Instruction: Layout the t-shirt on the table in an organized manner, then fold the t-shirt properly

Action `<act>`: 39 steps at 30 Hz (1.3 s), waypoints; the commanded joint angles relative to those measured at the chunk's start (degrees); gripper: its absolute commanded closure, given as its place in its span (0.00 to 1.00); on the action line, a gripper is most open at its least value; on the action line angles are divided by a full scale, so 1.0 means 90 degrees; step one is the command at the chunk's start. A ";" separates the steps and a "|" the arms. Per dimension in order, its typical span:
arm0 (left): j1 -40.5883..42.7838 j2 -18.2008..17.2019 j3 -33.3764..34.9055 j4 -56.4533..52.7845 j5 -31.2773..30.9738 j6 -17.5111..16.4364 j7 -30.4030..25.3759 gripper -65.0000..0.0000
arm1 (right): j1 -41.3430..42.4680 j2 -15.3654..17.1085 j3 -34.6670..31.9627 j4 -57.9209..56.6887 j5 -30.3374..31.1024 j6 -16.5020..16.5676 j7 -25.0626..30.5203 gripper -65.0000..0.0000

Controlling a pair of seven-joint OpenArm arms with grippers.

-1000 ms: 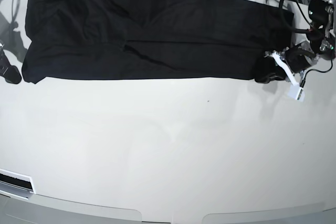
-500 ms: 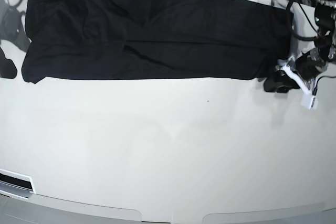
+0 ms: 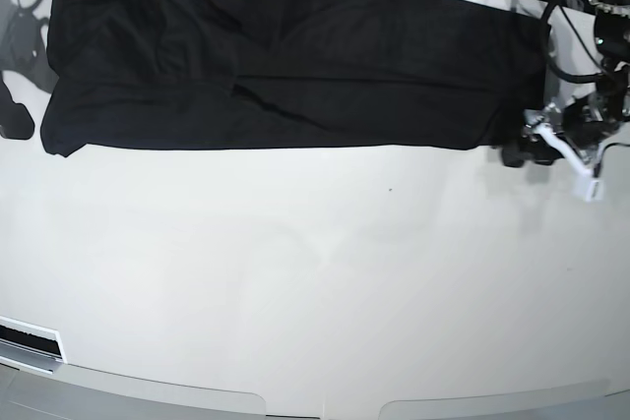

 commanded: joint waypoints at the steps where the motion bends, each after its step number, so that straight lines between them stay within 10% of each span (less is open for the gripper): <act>1: 0.0022 -0.0126 -0.0097 0.0104 -0.0068 -0.0051 -0.0085 0.34 | -0.0007 0.0160 0.0041 0.0097 0.0178 0.0033 0.0117 1.00; 13: 0.0340 -0.0112 -0.0126 0.0102 -0.0233 -0.0964 -0.0189 0.34 | -0.0010 0.0160 0.0041 0.0097 0.0178 0.0033 0.0117 1.00; 27: 0.0340 0.0158 -0.0126 0.0097 -0.0243 -0.1013 -0.0257 0.50 | -0.0010 0.0053 -0.0017 0.0097 0.0178 0.0033 0.0117 1.00; 39: 0.0289 0.0153 -0.0126 0.0097 -0.0328 -0.1052 -0.0306 0.50 | 0.0007 -0.0223 -0.3208 0.0695 0.0178 0.0033 0.0117 0.85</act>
